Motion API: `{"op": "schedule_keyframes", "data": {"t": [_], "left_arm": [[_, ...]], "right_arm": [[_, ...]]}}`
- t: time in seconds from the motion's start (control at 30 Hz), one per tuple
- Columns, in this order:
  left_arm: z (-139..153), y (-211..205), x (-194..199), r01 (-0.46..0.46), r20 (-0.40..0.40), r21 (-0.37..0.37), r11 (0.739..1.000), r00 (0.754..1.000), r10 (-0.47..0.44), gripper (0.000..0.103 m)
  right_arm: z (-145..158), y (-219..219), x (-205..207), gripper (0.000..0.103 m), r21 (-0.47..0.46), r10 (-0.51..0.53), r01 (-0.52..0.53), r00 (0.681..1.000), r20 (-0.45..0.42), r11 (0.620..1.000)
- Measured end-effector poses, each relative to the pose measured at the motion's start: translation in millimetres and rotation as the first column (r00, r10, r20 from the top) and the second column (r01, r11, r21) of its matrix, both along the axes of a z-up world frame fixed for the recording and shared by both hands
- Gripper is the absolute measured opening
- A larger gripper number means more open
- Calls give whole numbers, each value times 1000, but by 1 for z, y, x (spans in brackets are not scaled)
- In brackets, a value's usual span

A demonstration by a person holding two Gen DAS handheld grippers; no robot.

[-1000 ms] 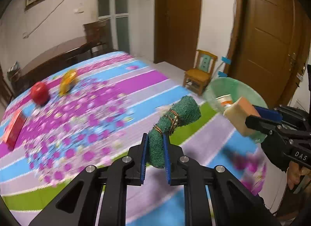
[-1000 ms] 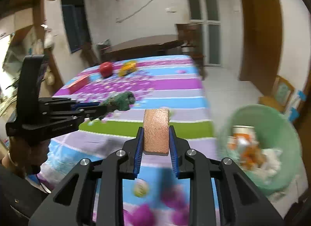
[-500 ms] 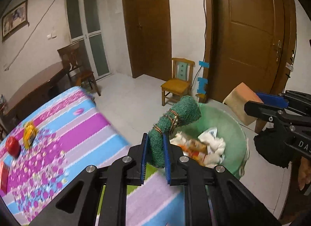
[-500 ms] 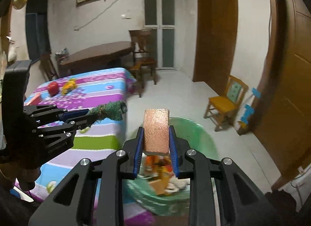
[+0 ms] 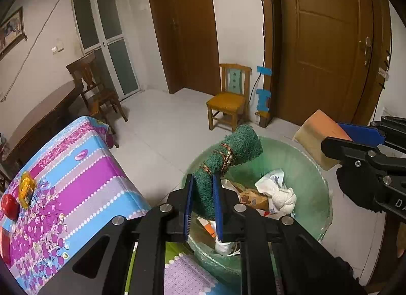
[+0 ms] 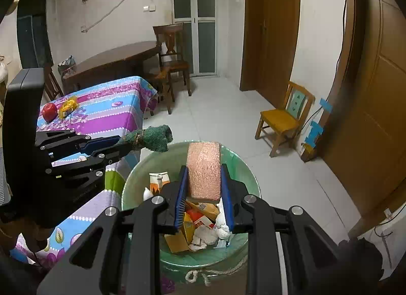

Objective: Collect trash

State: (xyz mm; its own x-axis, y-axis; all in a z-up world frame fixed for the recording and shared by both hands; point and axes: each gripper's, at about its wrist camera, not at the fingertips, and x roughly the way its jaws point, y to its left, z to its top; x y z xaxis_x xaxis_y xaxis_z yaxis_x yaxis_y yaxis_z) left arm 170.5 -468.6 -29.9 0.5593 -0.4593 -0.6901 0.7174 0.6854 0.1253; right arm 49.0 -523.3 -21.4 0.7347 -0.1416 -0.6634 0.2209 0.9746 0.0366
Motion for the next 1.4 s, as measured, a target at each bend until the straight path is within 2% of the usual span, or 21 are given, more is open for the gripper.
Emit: {"op": "schedule_keyframes", "data": {"t": [0.33, 0.37, 0.4, 0.43, 0.8, 0.97, 1.03, 1.1, 1.2, 1.27, 1.4], "left_arm": [[-17, -9, 6, 16, -8, 27, 1000, 1000, -15, 16], [-19, -11, 8, 18, -11, 35, 999, 1000, -17, 18], [-21, -11, 9, 7, -10, 40, 999, 1000, -7, 26], [-23, -11, 12, -8, -13, 44, 999, 1000, 8, 36], [-25, 0, 14, -18, -7, 36, 999, 1000, 18, 36], [-21, 14, 5, -22, 10, 18, 1000, 1000, 22, 36], [-16, 20, -2, -15, 14, 1, 1000, 1000, 15, 36], [-12, 31, -12, -5, 28, -15, 1000, 1000, 6, 40], [-3, 50, -31, 16, 57, -69, 998, 998, -12, 66], [1, 62, -47, 35, 105, -95, 995, 994, -25, 70], [8, 83, -77, 77, 159, -139, 987, 986, -54, 81]], "right_arm": [[-10, -12, 11, 26, 8, -10, 10, 1000, -26, 1000], [-10, -12, 12, 27, -1, -19, 19, 1000, -23, 1000], [-11, -13, 13, 36, 0, -21, 21, 999, -25, 1000], [-11, -13, 12, 39, -2, -27, 27, 999, -19, 1000], [-11, -12, 2, 40, 4, -36, 36, 999, -3, 999], [-3, -6, -19, 40, 10, -64, 64, 997, 47, 998], [4, 3, -40, 53, -14, -106, 108, 989, 102, 994], [10, 10, -59, 76, -29, -132, 138, 979, 159, 990], [18, 27, -90, 92, -41, -160, 173, 960, 231, 984], [20, 39, -110, 97, -42, -184, 203, 944, 274, 978], [23, 56, -138, 97, -54, -214, 242, 925, 314, 969]]}}
